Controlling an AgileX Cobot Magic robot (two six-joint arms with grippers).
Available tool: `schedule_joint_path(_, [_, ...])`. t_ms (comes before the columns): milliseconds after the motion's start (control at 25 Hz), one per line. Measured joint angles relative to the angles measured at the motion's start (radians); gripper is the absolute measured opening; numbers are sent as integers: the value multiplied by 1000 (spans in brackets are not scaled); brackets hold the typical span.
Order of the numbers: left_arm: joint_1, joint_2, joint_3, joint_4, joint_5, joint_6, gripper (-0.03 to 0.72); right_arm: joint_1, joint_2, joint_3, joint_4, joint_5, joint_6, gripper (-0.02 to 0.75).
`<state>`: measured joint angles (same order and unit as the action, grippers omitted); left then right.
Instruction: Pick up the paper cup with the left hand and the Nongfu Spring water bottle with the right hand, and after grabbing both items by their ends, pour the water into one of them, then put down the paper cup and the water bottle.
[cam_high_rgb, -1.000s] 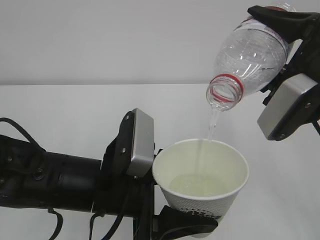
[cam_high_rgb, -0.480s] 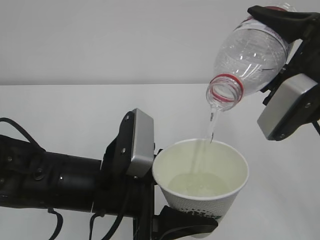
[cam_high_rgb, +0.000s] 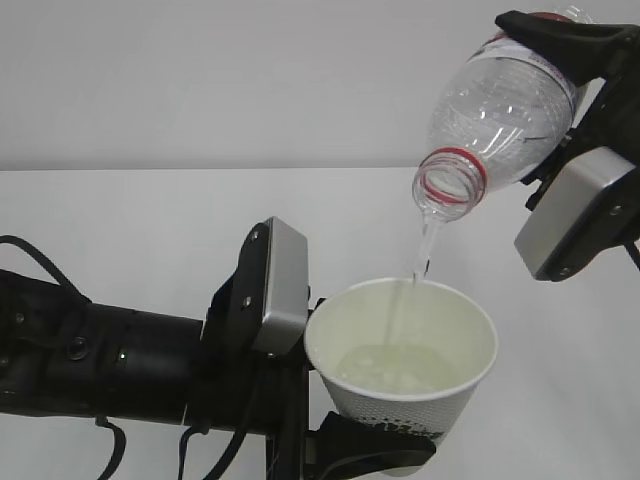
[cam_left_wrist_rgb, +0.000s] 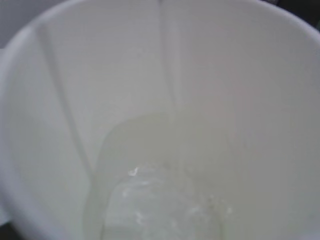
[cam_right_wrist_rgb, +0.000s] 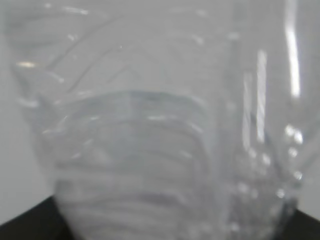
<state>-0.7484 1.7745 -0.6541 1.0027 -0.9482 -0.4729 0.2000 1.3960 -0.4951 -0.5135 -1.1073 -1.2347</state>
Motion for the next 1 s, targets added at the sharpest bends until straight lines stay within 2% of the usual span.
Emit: schedule_joint_path(1000, [0, 0, 0, 1, 0, 0, 496, 0, 0, -2, 0, 0, 0, 458])
